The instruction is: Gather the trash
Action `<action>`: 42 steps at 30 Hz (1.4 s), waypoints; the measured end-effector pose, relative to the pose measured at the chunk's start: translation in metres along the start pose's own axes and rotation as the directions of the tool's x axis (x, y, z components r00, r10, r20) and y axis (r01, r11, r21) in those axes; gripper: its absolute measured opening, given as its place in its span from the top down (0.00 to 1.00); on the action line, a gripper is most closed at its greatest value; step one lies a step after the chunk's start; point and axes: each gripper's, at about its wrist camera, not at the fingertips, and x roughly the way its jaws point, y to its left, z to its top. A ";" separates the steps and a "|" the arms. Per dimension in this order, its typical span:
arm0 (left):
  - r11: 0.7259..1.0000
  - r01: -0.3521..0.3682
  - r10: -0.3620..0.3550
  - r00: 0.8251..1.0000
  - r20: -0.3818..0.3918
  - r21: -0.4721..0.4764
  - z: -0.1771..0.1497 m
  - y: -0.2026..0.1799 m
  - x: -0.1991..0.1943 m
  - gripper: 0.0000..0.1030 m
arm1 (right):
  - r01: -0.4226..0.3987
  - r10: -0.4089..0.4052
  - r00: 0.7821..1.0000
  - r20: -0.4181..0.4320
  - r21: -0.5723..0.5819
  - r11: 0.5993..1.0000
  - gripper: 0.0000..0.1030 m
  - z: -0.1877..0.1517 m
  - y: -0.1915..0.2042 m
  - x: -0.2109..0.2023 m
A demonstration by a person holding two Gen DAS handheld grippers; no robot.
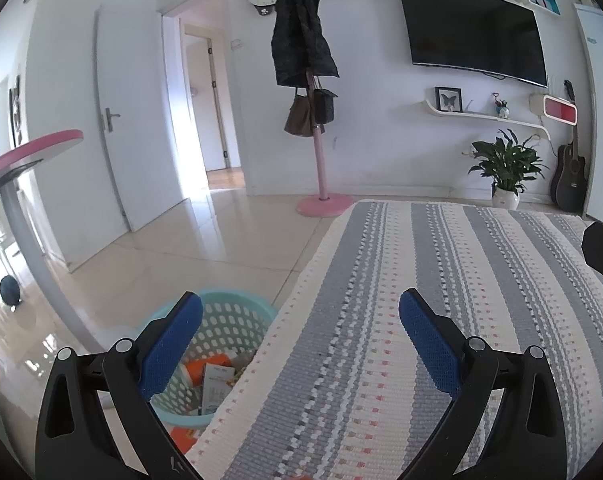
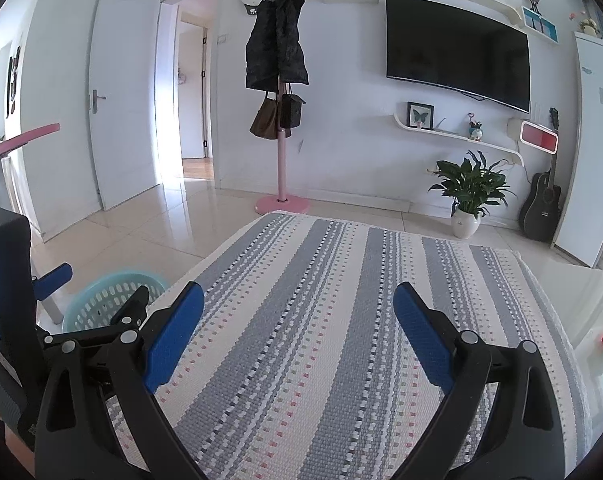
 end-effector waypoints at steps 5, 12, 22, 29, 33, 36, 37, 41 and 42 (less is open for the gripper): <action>1.000 0.003 -0.003 1.000 -0.001 0.001 -0.001 0.000 0.000 0.07 | 0.000 0.000 1.000 -0.001 0.016 1.000 0.11 0.001 -0.002 0.000; 1.000 0.008 -0.008 1.000 0.001 0.003 -0.001 0.000 0.001 0.07 | 0.009 -0.009 1.000 0.013 0.026 1.000 0.11 0.002 -0.005 0.000; 1.000 0.009 -0.009 1.000 0.002 0.003 -0.002 -0.001 0.000 0.07 | 0.010 -0.010 1.000 0.017 0.028 1.000 0.11 0.001 -0.004 -0.001; 1.000 0.009 -0.009 1.000 0.002 0.003 -0.002 -0.001 0.000 0.07 | 0.009 -0.010 1.000 0.024 0.035 0.999 0.11 0.001 -0.004 -0.001; 1.000 0.008 -0.008 1.000 0.003 0.003 -0.002 -0.001 0.000 0.07 | 0.008 -0.009 0.999 0.037 0.037 0.999 0.11 0.001 -0.003 -0.002; 1.000 0.007 -0.007 1.000 0.006 0.001 -0.002 0.000 -0.001 0.07 | 0.005 -0.006 0.999 0.039 0.035 0.999 0.11 0.000 -0.003 -0.004; 1.000 0.005 -0.005 1.000 0.007 0.001 -0.002 0.000 -0.001 0.07 | 0.003 -0.005 0.999 0.038 0.032 0.999 0.11 0.000 -0.002 -0.004; 1.000 -0.008 0.008 1.000 0.008 -0.002 -0.002 0.001 -0.001 0.07 | -0.005 0.005 0.999 0.032 0.028 1.000 0.11 0.000 -0.002 -0.003; 1.000 -0.011 0.011 1.000 0.009 -0.002 -0.001 0.001 -0.001 0.07 | -0.006 0.005 1.000 0.031 0.028 1.000 0.11 0.000 -0.002 -0.003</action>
